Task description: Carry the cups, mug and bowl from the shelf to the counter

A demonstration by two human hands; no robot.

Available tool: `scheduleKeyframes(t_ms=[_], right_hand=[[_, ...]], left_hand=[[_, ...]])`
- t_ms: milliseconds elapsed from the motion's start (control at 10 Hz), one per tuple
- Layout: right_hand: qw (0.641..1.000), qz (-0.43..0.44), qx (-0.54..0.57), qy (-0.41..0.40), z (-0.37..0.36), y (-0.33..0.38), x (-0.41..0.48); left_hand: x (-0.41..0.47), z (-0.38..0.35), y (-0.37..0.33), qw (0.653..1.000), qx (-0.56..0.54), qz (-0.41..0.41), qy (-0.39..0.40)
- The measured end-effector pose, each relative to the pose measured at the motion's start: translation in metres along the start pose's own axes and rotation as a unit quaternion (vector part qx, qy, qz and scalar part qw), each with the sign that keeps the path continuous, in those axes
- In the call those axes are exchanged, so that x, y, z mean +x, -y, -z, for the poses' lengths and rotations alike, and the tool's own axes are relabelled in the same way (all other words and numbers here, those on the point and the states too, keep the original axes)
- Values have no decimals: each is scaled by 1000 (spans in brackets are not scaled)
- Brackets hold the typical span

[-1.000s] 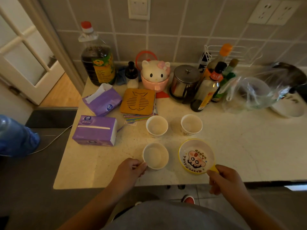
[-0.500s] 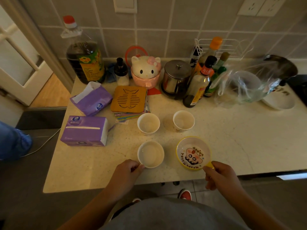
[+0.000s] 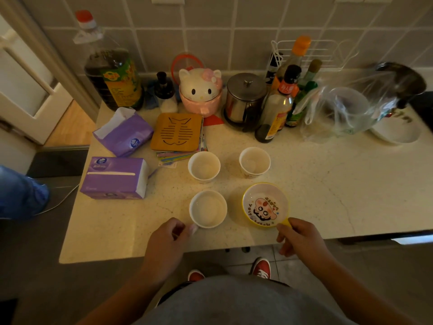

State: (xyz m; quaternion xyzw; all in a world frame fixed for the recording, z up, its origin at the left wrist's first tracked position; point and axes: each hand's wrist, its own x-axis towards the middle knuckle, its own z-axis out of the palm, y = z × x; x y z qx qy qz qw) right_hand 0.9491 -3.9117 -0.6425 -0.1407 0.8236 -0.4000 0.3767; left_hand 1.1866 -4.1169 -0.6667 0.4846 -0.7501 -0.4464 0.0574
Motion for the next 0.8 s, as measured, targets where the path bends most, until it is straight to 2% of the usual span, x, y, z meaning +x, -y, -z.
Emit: scheduleKeyframes(t_ms=[100, 200, 300, 500, 600, 700, 800], right_hand=[[1000, -2, 5, 18, 0, 1, 1], [1000, 4, -3, 22, -3, 0, 2], [999, 14, -17, 30, -5, -1, 2], [998, 22, -32, 43, -9, -7, 5], [997, 30, -50, 43, -7, -8, 4], [995, 55, -83, -1, 4, -3, -3], [993, 106, -43, -38, 30, 19, -10]], left_hand=[[-11, -1, 1, 1000, -21, -1, 10], [-25, -3, 7, 999, -27, 5, -24], [-35, -6, 16, 999, -29, 37, -8], [-45, -21, 41, 991, 18, 67, 110], [-44, -34, 59, 986, 43, 83, 137], [-42, -48, 75, 978, 66, 107, 168], [-38, -62, 88, 971, 97, 108, 192]])
